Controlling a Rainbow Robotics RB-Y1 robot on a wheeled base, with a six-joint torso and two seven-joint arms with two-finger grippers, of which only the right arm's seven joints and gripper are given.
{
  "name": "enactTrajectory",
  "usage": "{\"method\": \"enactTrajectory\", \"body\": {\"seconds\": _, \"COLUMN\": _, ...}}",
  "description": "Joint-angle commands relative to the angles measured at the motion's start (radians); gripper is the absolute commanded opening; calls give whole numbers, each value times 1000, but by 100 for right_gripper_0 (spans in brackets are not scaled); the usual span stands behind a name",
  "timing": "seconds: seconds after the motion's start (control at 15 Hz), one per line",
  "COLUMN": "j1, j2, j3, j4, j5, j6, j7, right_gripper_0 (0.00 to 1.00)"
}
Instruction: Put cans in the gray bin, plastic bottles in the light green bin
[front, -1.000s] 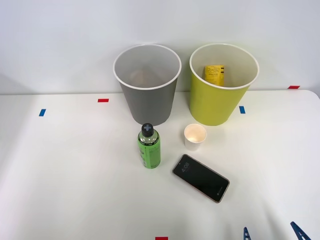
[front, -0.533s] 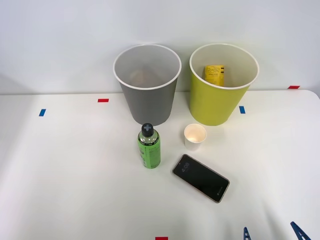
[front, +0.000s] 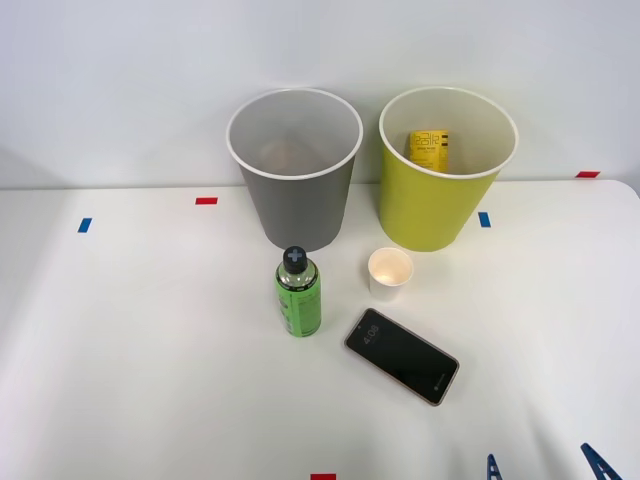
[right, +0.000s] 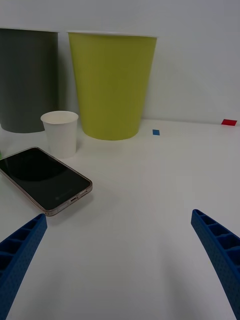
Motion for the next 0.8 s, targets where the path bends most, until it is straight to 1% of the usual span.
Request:
{"method": "enactTrajectory", "body": {"seconds": 0.07, "j1": 0, "j2": 0, "j3": 0, "j4": 0, "j5": 0, "j6": 0, "j7": 0, "right_gripper_0": 100}}
{"method": "enactTrajectory", "body": {"seconds": 0.8, "j1": 0, "j2": 0, "j3": 0, "j4": 0, "j5": 0, "j6": 0, "j7": 0, "right_gripper_0": 100}}
